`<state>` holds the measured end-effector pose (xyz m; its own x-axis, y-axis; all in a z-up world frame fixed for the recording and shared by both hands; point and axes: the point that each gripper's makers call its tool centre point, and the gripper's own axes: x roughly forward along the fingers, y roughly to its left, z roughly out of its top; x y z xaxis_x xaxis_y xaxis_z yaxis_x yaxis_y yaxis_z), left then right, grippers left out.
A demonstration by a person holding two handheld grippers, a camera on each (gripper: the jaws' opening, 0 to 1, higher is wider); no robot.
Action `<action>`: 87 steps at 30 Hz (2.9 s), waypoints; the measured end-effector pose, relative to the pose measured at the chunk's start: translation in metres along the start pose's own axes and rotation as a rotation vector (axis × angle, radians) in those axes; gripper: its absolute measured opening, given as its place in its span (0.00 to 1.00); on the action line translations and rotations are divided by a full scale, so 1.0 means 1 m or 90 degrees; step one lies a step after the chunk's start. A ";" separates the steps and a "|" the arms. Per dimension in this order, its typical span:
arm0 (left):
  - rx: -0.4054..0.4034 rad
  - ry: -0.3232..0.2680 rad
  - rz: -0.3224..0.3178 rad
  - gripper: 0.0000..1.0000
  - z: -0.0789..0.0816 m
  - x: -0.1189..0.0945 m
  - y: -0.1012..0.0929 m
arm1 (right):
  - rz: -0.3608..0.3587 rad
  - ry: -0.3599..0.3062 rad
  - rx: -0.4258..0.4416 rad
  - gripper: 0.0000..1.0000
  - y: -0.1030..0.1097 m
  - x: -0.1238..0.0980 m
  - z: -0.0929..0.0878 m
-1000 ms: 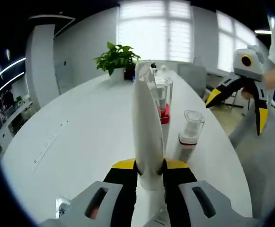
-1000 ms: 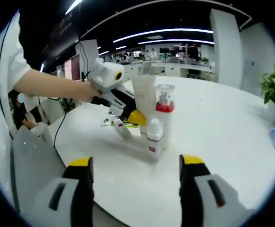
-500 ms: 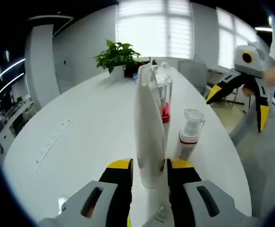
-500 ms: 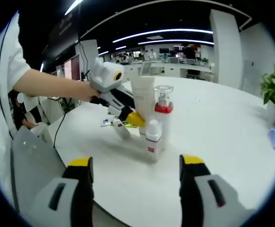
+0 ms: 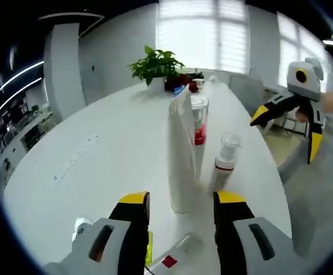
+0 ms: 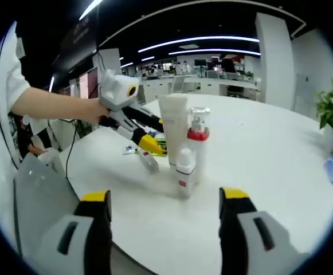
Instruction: Arrange the skincare products in the storage area until every visible bottle or jar stands upright without overlapping.
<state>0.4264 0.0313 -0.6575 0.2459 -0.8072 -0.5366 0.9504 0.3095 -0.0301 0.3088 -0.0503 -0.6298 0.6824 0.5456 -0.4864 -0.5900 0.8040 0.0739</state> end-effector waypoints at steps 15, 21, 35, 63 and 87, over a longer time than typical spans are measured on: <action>-0.055 0.006 0.076 0.58 -0.019 -0.040 -0.010 | 0.000 -0.006 0.006 0.81 -0.003 -0.009 -0.001; -0.090 0.004 0.098 0.63 -0.028 -0.058 -0.017 | -0.005 -0.006 0.007 0.82 -0.007 -0.012 -0.002; -0.165 0.016 0.147 0.80 -0.049 -0.094 -0.030 | -0.009 -0.003 0.006 0.82 -0.010 -0.019 -0.005; -0.284 -0.009 0.253 0.89 -0.083 -0.158 -0.071 | -0.010 0.001 0.015 0.83 -0.005 -0.037 -0.014; -0.292 -0.019 0.259 0.88 -0.088 -0.167 -0.079 | 0.015 0.016 -0.025 0.72 0.014 -0.027 -0.006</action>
<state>0.2932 0.1859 -0.6396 0.5836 -0.5903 -0.5577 0.6021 0.7753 -0.1906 0.2797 -0.0550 -0.6211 0.6577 0.5579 -0.5061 -0.6224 0.7810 0.0521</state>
